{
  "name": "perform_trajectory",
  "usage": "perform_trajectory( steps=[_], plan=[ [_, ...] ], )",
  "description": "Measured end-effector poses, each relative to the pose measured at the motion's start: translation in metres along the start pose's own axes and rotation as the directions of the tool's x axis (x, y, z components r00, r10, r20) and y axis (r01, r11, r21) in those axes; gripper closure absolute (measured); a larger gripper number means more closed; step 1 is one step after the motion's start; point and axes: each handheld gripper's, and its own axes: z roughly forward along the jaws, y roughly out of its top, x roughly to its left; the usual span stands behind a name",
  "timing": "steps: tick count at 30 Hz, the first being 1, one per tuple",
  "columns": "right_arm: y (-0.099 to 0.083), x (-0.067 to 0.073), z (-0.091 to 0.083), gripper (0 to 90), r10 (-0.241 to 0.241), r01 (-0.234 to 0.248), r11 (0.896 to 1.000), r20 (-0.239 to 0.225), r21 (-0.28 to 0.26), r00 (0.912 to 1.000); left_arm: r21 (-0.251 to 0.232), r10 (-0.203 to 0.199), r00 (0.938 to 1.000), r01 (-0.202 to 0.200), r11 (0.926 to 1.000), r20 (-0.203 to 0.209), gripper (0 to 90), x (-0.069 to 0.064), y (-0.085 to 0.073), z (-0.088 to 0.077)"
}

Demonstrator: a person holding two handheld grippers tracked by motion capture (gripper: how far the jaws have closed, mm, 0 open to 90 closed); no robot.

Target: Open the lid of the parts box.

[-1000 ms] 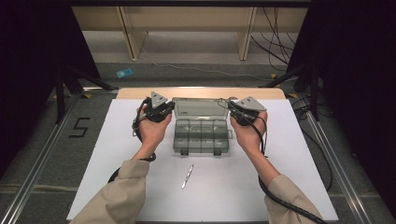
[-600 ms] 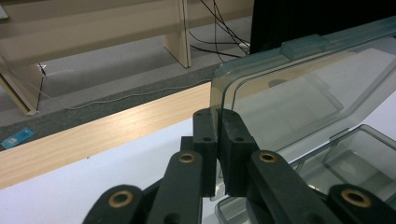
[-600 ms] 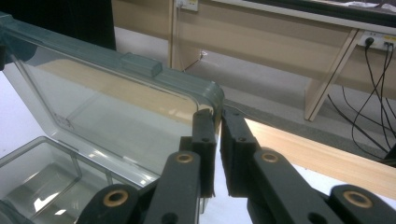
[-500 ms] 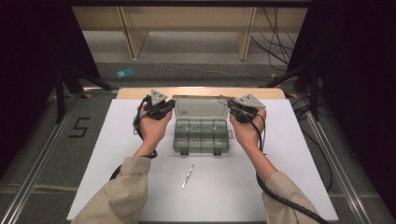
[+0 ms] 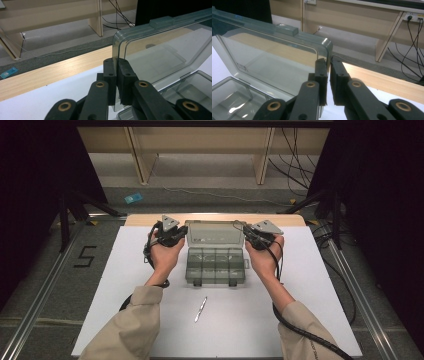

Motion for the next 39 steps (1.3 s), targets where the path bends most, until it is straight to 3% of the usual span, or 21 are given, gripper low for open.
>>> perform_trajectory(
  steps=[39],
  plan=[
    [-0.008, -0.002, 0.011, 85.0, 0.009, -0.009, 0.999, 0.001, 0.035, 1.0000, 0.026, 0.006, 0.9999, -0.006, 0.9996, -0.013, 85.2, 0.001, -0.004, 0.010]
  ],
)
